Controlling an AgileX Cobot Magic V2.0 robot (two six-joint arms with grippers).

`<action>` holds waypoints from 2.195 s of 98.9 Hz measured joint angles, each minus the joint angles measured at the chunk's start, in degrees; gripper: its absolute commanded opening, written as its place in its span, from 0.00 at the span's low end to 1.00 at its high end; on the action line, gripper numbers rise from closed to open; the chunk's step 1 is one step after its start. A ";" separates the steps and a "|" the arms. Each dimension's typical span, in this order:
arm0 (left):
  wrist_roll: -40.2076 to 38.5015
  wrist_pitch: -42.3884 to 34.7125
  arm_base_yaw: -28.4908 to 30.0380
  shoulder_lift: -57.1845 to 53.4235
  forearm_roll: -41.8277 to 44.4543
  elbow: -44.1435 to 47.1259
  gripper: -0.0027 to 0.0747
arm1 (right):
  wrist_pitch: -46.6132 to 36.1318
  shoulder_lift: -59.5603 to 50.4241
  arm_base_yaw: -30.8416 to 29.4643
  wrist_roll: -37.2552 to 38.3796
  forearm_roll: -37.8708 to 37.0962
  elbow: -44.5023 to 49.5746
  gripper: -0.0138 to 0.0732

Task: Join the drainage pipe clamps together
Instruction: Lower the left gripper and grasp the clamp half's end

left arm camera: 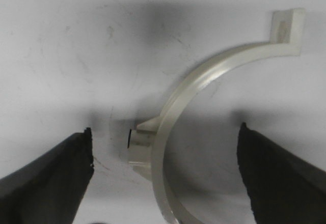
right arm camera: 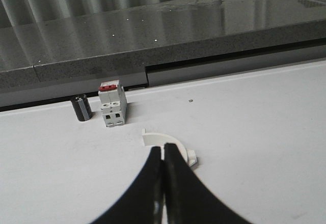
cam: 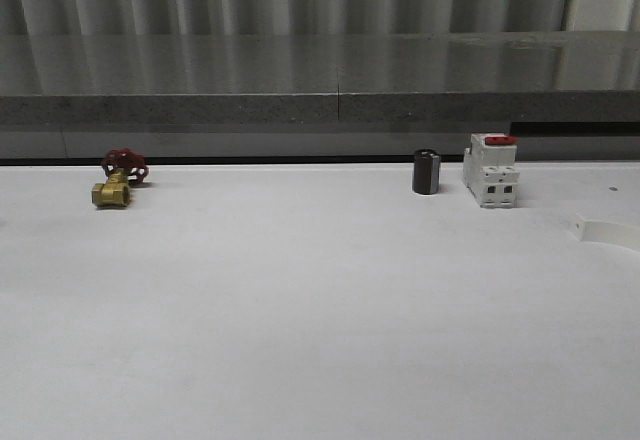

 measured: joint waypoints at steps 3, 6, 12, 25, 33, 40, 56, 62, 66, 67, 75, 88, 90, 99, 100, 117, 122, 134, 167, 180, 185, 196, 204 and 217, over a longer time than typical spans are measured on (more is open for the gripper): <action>0.00 0.00 0.00 0.10 0.00 0.00 0.77 | 0.00 0.00 0.00 0.00 0.00 0.00 0.02; 0.00 0.00 0.00 0.09 0.00 0.00 0.77 | 0.00 0.00 0.00 0.00 0.00 0.00 0.02; 0.00 0.00 0.00 0.09 0.00 0.00 0.77 | 0.00 0.00 0.00 0.00 0.00 0.00 0.02; 0.00 0.00 0.00 0.22 0.00 0.00 0.77 | 0.00 0.00 0.00 0.00 0.00 0.00 0.02; 0.00 0.00 0.00 0.26 0.00 0.00 0.77 | 0.00 0.00 0.00 0.00 0.00 0.00 0.02; 0.00 0.00 0.00 0.35 0.00 0.00 0.77 | 0.00 0.00 0.00 0.00 0.00 0.00 0.02; 0.00 0.00 0.00 0.39 0.00 0.00 0.77 | 0.00 0.00 0.00 0.00 0.00 0.00 0.02; 0.00 0.00 0.00 0.39 0.00 0.00 0.77 | 0.00 0.00 0.00 0.00 0.00 0.00 0.02; 0.00 0.00 0.00 0.39 0.00 0.00 0.77 | 0.00 0.00 0.00 0.00 0.00 0.00 0.02; 0.00 0.00 0.00 0.39 0.00 0.00 0.77 | 0.00 0.00 0.00 0.00 0.00 0.00 0.02; 0.00 0.00 0.00 0.39 0.00 0.00 0.77 | 0.00 0.00 0.00 0.00 0.00 0.00 0.02; 0.00 0.00 0.00 0.39 0.00 0.00 0.77 | 0.00 0.00 0.00 0.00 0.00 0.00 0.02; 0.00 0.00 0.00 0.39 0.00 0.00 0.77 | 0.00 0.00 0.00 0.00 0.00 0.00 0.02; 0.00 0.00 0.00 0.39 0.00 0.00 0.76 | 0.00 0.00 0.00 0.00 0.00 0.00 0.02; 0.00 0.00 0.00 0.39 0.00 0.00 0.76 | 0.00 0.00 0.00 0.00 0.00 0.00 0.02; 0.00 0.11 0.00 0.39 0.00 0.00 0.72 | 0.00 0.00 0.00 0.00 0.00 0.00 0.02; 0.00 0.21 0.00 0.39 0.00 0.00 0.66 | 0.00 0.00 0.00 0.00 0.00 0.00 0.02; 0.00 0.44 0.00 0.39 0.00 0.00 0.48 | 0.00 0.00 0.00 0.00 0.00 0.00 0.02; 0.00 1.07 0.00 0.39 0.10 0.00 0.15 | 0.00 0.00 0.00 0.00 0.00 0.00 0.02; 0.00 2.96 0.00 0.03 -1.99 0.00 0.15 | 0.00 0.00 0.00 0.00 0.00 0.00 0.02; 0.00 3.78 0.00 -0.75 -3.55 0.00 0.15 | 0.00 0.00 0.00 0.00 0.00 0.00 0.02; -1.09 5.55 -0.89 -3.61 -6.11 0.00 0.15 | 0.00 0.00 0.00 0.00 0.00 0.00 0.02; -4.25 6.42 -2.97 -6.46 -6.48 0.00 0.15 | 0.00 0.00 0.00 0.00 0.00 0.00 0.02; -9.75 7.66 -9.77 -10.05 -6.83 0.00 0.15 | 0.00 0.00 0.00 0.00 0.00 0.00 0.02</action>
